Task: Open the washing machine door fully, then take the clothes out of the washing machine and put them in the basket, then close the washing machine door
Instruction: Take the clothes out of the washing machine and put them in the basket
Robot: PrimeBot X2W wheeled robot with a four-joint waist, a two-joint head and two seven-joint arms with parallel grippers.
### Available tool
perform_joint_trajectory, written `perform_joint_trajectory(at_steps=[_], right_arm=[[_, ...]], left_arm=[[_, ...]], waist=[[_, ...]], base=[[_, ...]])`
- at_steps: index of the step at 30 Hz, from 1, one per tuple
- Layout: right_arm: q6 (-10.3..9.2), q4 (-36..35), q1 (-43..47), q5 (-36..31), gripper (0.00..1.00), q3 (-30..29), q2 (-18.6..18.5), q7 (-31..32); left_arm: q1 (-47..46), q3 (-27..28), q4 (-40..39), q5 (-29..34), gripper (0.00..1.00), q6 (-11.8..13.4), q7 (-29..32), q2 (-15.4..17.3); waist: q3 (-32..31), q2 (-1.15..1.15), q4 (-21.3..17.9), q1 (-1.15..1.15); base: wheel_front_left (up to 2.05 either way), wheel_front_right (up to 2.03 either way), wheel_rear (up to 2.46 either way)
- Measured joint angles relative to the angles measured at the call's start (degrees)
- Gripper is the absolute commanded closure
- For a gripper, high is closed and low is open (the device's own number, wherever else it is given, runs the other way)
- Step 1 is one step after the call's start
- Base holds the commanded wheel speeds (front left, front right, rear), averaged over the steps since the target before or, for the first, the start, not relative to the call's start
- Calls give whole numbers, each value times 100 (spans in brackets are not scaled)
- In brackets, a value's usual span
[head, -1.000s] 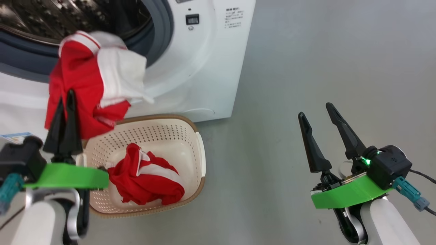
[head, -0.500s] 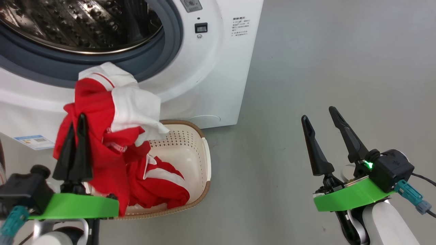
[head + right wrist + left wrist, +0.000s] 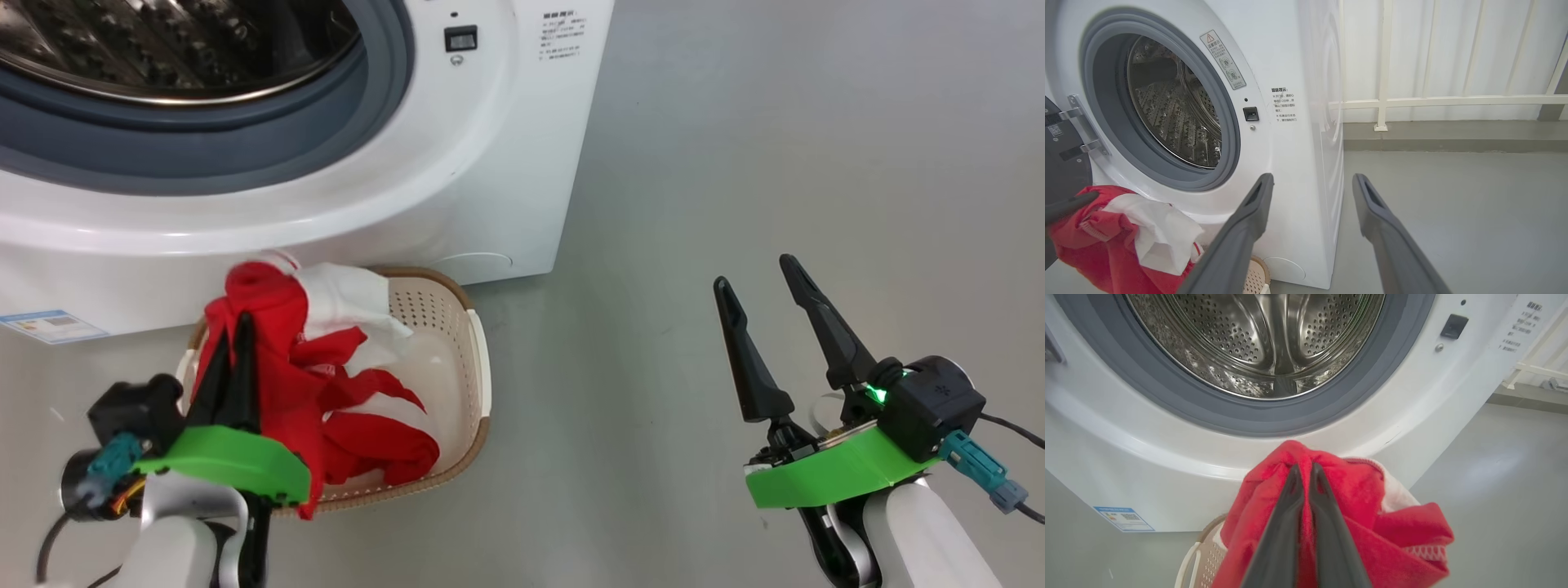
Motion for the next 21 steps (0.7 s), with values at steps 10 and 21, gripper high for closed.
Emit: perform_joint_trajectory(at_steps=[10,21], right_arm=[[0,-8,-151,53,0,32,0,0],[0,-11,-331,96,0,53,0,0]], left_arm=[[-1033,-48,2325,-202,100,-358,-125,-120],[-2193,-122,4399,-266,100,-688,-408,-219]], waist=[[335,0,-117,0],[889,0,-281,0]], base=[[0,0,0],[0,0,0]])
